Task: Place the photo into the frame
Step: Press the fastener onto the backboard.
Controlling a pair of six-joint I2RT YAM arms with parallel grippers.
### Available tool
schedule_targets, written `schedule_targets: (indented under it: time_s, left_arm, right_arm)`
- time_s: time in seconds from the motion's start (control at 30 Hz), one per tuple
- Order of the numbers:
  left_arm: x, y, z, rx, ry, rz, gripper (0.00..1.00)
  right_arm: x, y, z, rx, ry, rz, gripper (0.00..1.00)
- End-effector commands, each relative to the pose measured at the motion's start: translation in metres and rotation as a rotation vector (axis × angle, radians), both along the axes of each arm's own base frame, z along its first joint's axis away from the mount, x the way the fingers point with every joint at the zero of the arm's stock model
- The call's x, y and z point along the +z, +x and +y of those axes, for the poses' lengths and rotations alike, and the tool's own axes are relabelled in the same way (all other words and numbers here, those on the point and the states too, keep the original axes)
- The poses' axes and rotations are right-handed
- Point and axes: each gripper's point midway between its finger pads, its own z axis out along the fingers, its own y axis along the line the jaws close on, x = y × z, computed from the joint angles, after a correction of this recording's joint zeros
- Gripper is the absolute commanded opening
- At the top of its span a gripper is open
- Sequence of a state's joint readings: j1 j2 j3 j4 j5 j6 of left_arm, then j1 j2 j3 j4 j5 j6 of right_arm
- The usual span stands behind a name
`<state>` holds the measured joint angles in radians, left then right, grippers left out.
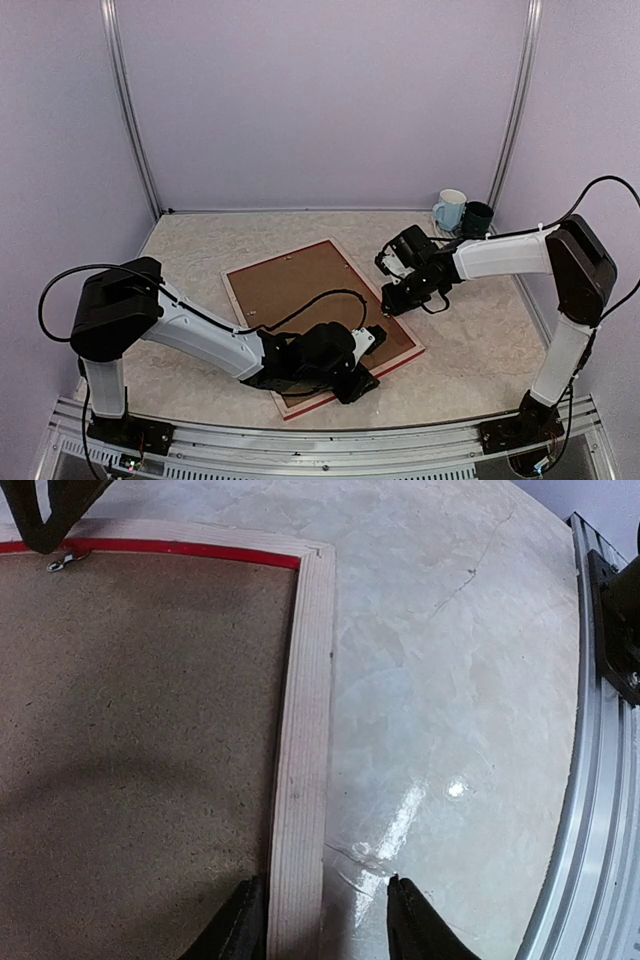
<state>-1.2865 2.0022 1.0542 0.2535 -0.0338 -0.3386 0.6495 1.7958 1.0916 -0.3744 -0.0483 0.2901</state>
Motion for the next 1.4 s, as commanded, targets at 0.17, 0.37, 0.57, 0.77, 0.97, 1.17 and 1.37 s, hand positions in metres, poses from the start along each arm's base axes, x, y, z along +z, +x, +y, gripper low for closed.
schedule_targets:
  time_s: [0.17,0.37,0.57,0.77,0.97,1.17,1.37]
  left_arm:
    - [-0.056,-0.026,0.034,-0.025,0.178,0.098,0.42]
    - [-0.057,-0.027,0.037,-0.023,0.180,0.100,0.42]
    - [-0.058,-0.027,0.037,-0.020,0.176,0.103,0.42]
    - [-0.057,-0.026,0.036,-0.020,0.174,0.102,0.42]
    - [-0.058,-0.027,0.038,-0.019,0.179,0.106,0.42]
    - [-0.058,-0.027,0.036,-0.022,0.174,0.107,0.42]
    - [-0.059,-0.028,0.036,-0.025,0.178,0.109,0.42]
  right_arm:
    - [-0.029,-0.023,-0.028,-0.023,-0.134,0.062,0.39]
    - [-0.002,-0.015,-0.024,-0.047,-0.083,-0.004,0.40]
    - [0.026,-0.007,-0.016,-0.052,-0.022,-0.065,0.42]
    - [0.005,-0.006,-0.009,-0.027,-0.036,-0.014,0.43]
    - [-0.013,-0.005,-0.014,-0.035,-0.082,0.002,0.43]
    - [-0.017,-0.003,-0.014,-0.034,-0.087,-0.002,0.41]
    - [0.005,0.002,-0.006,-0.023,-0.025,-0.035,0.41]
